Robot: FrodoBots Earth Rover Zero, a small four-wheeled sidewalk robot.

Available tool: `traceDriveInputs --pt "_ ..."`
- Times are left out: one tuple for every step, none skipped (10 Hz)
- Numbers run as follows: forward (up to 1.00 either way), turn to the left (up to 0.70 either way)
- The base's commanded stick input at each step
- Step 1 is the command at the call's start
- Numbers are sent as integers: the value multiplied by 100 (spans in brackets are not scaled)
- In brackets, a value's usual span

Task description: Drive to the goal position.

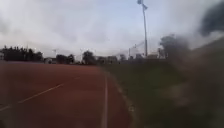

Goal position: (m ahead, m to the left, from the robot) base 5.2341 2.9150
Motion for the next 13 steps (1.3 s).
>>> traceDriveInputs --pt "0 0" --pt "0 0" --pt "0 0" --pt "0 0" --pt "1 0" --pt "6 0" --pt "70 0" --pt "70 0" --pt "70 0" --pt "70 9" --pt "70 27" --pt "70 35" --pt "70 35"
